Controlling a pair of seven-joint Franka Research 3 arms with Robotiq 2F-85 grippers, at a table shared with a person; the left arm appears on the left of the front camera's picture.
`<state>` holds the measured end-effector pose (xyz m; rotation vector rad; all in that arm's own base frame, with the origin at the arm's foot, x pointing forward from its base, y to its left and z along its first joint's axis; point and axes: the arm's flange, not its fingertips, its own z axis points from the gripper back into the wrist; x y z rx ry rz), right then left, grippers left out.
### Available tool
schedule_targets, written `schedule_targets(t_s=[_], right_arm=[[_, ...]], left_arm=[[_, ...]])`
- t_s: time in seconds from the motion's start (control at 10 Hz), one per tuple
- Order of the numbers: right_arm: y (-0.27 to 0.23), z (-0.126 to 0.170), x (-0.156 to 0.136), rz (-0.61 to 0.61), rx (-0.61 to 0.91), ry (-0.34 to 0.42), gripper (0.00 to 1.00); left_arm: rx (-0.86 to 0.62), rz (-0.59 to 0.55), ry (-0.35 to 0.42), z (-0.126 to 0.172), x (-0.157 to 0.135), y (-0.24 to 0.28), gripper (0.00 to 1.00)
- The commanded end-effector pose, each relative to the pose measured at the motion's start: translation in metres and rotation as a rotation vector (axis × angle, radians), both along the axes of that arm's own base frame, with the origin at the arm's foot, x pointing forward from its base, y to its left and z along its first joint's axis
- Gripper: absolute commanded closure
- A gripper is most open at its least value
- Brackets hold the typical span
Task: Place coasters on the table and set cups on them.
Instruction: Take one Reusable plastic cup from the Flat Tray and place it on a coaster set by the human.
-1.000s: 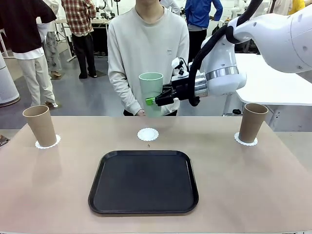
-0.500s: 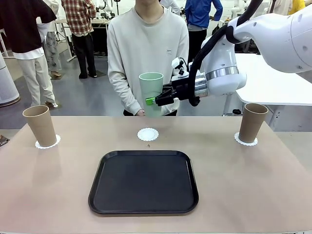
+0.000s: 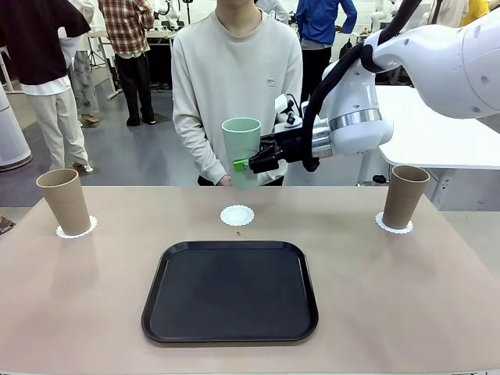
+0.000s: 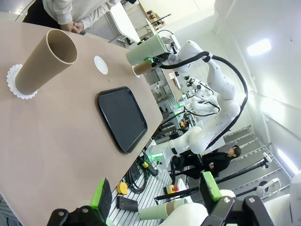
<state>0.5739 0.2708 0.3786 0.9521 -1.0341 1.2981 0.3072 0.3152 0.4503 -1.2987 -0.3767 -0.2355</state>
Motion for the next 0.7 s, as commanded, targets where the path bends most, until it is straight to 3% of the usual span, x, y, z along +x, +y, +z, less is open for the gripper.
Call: schedule_targets(t_s=[0.0, 0.3, 0.6], right_arm=[[0.007, -0.018, 0.015, 0.065, 0.065, -0.085, 0.15], [0.011, -0.044, 0.027, 0.084, 0.079, -0.095, 0.15], [0.018, -0.074, 0.044, 0.087, 0.064, -0.037, 0.15]], left_arm=[[-0.008, -0.002, -0.004, 0.002, -0.001, 0.0, 0.0], [-0.008, -0.002, -0.004, 0.002, -0.001, 0.0, 0.0], [-0.008, -0.002, -0.004, 0.002, -0.001, 0.0, 0.0]])
